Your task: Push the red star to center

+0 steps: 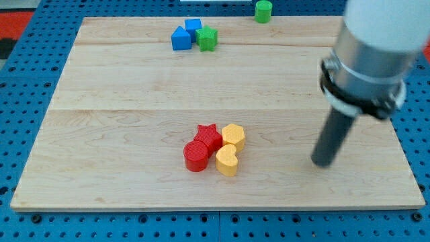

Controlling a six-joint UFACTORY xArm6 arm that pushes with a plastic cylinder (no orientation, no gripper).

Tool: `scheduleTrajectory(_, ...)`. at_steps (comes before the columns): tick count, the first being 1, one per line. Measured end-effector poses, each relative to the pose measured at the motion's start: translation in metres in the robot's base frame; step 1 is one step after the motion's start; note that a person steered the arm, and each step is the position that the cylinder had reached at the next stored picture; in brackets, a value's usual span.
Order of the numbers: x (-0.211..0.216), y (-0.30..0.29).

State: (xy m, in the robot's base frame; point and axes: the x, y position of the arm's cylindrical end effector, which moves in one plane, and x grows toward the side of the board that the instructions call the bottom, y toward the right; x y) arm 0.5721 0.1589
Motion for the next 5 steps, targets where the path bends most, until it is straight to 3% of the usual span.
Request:
scheduleTrajectory(1, 0.035, -0.05)
scheduleTrajectory(2, 0.035, -0.145)
scheduleTrajectory(5, -0.015, -0.183)
